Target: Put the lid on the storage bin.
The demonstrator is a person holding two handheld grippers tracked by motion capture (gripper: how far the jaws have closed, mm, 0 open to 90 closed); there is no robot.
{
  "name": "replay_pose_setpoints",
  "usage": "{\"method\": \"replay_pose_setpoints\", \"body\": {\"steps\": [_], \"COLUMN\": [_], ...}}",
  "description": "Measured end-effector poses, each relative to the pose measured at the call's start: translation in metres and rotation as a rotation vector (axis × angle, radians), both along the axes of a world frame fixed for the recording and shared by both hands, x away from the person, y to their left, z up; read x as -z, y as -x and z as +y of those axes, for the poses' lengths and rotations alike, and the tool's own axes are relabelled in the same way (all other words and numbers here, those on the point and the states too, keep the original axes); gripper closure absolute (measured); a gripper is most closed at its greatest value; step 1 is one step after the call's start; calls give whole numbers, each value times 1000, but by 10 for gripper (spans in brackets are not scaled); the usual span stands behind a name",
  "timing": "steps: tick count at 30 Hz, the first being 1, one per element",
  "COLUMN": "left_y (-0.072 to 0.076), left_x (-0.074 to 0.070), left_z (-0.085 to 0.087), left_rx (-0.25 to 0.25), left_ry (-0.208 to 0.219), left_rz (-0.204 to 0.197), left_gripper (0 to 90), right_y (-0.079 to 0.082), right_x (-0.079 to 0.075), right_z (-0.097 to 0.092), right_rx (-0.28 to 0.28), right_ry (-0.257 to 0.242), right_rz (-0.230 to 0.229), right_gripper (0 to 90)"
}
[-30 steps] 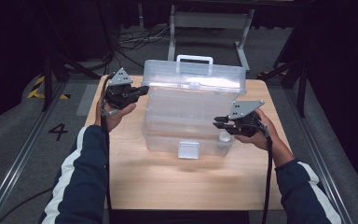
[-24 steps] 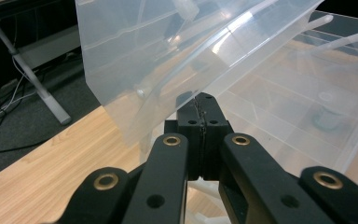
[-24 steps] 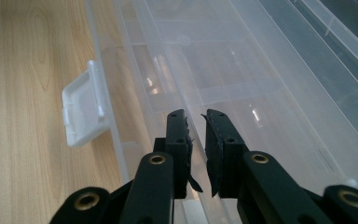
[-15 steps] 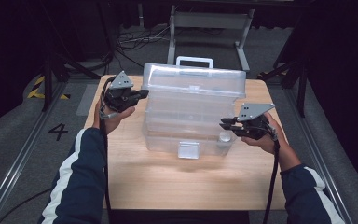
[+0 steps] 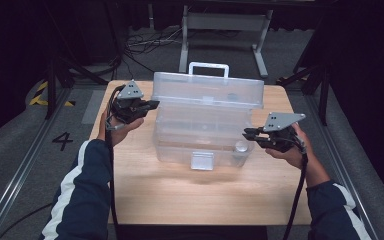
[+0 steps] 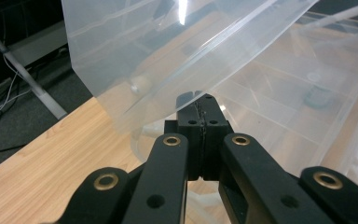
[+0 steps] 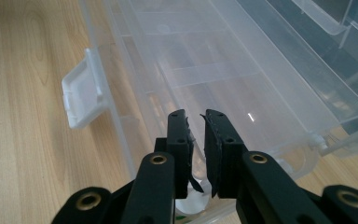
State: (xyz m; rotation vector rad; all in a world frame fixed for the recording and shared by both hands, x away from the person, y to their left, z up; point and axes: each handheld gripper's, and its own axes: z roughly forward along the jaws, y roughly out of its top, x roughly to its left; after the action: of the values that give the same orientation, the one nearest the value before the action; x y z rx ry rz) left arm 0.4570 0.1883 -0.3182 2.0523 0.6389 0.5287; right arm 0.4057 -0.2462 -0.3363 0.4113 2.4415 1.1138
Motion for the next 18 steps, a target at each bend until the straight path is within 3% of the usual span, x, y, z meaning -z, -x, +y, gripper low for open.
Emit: {"method": "replay_pose_setpoints", "body": {"steps": [7,18], "left_y": [3,8], "left_x": [1,9], "left_z": [0,3], "left_rx": [12,28], "left_ry": [-12,-4], "left_rz": [-3,6], "left_gripper": [900,900], "right_y": [5,5], "right_x": [-1,8], "right_z": [-14,-34], "right_rx": [29,98], "right_ry": [-42,-51], "right_rz": [-3,17], "right_gripper": [810,800]}}
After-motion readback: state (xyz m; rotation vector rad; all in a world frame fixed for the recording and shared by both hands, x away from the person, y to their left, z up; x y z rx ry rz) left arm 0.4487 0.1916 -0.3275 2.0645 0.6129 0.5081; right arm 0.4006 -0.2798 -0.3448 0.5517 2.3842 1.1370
